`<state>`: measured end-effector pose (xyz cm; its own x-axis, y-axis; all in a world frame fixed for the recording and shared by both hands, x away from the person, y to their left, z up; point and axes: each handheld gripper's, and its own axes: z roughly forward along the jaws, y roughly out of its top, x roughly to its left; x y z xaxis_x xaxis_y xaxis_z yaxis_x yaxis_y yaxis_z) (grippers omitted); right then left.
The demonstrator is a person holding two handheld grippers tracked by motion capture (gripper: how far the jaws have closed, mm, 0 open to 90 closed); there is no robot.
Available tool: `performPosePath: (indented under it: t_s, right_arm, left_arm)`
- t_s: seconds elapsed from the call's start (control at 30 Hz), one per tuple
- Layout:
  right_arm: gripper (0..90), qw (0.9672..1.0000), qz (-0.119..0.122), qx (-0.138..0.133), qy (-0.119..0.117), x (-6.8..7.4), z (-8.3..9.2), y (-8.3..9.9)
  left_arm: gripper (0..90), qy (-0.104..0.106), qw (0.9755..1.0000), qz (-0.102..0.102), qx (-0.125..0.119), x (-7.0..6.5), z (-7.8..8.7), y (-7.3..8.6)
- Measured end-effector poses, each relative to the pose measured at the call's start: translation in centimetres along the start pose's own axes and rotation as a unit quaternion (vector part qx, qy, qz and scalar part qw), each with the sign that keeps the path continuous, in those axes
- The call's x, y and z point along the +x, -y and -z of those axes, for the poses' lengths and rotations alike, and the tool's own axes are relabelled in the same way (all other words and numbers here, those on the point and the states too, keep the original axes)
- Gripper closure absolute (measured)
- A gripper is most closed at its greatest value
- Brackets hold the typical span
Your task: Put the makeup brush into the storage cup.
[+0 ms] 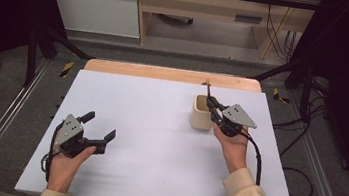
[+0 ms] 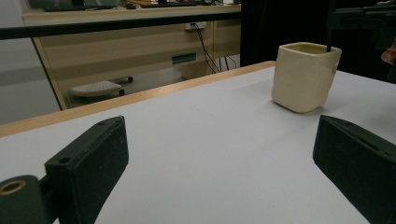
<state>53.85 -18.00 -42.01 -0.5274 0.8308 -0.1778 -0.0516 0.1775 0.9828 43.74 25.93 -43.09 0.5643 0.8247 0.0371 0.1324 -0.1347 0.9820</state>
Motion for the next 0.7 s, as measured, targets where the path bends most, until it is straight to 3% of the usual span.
performPosePath:
  t_s: [0.7]
  right_arm:
    - [83.4,0.9999,-0.001,0.015,0.001,-0.05,-0.16,0.54]
  left_arm:
    - [2.9,0.001,1.0,-0.002,0.001,-0.06,-0.04,0.0]
